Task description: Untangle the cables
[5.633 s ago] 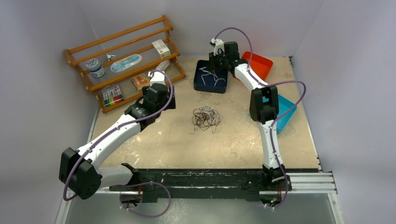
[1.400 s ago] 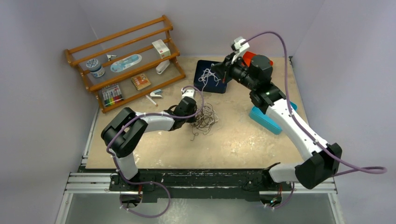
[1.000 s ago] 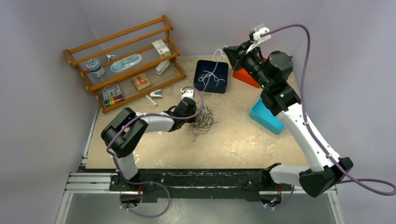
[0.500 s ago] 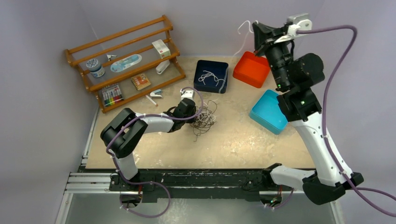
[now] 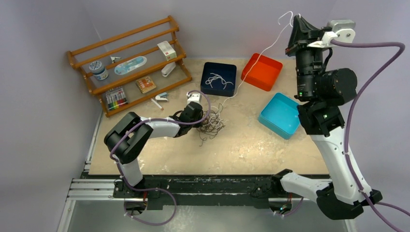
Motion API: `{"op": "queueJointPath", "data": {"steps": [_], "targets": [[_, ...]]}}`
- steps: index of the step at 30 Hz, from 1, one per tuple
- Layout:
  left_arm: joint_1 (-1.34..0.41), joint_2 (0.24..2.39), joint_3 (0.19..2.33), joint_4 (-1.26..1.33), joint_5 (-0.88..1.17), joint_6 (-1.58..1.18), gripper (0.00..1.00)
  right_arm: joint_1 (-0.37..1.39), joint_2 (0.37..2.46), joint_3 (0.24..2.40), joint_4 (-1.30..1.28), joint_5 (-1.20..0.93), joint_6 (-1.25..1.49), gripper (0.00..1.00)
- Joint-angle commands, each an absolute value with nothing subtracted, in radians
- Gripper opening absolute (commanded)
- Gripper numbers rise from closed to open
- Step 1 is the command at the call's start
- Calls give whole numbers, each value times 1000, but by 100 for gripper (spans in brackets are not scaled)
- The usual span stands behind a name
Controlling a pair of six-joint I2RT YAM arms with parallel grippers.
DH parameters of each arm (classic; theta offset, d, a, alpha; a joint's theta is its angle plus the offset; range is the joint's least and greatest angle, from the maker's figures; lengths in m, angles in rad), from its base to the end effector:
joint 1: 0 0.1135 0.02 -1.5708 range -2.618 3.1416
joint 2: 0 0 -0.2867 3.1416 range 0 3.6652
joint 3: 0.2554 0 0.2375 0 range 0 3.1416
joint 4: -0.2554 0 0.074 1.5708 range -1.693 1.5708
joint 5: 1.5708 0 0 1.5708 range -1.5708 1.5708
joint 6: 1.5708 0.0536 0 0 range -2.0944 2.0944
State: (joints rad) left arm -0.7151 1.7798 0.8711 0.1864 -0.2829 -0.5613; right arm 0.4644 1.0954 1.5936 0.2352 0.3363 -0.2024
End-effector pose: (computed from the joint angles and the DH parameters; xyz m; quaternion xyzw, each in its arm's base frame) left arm 0.2833 -0.2262 0.1667 0.0115 0.9040 -0.1396 0.4039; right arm 0.1461 0.0534 0.6143 0.0133 0.4288 0.0502 0.9019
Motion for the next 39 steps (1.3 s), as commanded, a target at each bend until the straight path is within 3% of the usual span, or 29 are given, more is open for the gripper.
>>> {"op": "queueJointPath", "data": {"steps": [1,26,36,39], "targets": [[-714,1778,848,131,-333,-548,0,462,1051,1626,338,418,-261,0],[-713,1779,794,79,-481,-593,0,463,906,1611,393,523,-295,0],[-706,1687,769,58,-491,-590,0,463,937,1646,187,51,-194,0],[-705,1579,756,88,-435,-563,13,463,968,1626,163,-68,-130,0]]}}
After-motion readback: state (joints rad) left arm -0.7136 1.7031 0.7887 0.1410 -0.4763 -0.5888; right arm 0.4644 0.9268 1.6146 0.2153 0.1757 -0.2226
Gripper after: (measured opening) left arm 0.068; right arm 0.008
